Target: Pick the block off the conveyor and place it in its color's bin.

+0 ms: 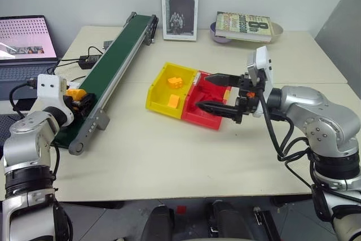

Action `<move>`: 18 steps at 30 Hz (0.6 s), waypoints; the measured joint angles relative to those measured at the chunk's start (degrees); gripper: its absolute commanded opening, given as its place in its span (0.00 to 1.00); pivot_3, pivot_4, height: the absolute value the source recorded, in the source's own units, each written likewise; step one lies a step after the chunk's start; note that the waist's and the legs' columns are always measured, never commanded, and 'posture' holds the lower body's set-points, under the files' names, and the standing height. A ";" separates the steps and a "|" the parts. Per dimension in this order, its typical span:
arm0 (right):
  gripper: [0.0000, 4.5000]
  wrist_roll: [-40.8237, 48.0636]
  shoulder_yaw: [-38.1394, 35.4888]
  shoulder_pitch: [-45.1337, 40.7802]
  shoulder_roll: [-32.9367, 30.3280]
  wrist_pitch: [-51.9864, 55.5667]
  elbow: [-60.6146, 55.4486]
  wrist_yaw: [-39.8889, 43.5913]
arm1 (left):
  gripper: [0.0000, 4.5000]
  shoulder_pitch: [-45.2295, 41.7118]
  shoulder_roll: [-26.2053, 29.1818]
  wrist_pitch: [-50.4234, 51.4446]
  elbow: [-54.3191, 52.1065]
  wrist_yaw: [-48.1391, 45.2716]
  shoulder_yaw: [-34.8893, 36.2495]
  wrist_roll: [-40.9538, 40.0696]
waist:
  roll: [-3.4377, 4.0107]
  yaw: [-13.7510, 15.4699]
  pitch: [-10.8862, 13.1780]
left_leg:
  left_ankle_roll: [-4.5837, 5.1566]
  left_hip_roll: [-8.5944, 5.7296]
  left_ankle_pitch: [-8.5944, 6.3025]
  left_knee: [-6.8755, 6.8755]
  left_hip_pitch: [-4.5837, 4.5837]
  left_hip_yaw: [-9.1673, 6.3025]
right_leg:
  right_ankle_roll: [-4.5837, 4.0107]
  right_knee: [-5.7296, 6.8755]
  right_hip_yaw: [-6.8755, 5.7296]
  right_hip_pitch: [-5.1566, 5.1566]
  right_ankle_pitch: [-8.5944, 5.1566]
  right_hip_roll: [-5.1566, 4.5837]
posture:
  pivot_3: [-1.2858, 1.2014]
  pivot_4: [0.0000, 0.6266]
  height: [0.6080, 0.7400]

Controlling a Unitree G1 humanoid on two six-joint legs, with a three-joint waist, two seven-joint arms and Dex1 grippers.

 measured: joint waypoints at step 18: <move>1.00 -9.61 0.03 9.96 -7.02 0.14 -10.74 -11.94 | 0.35 -18.72 -6.81 4.16 -4.91 -5.70 -16.58 -0.79 | -0.04 0.91 -0.03 | 0.00 -0.21 0.00 0.08 -0.01 0.07 | 0.03 -0.11 0.08 0.11 0.01 0.19 | 0.52 0.24 1.00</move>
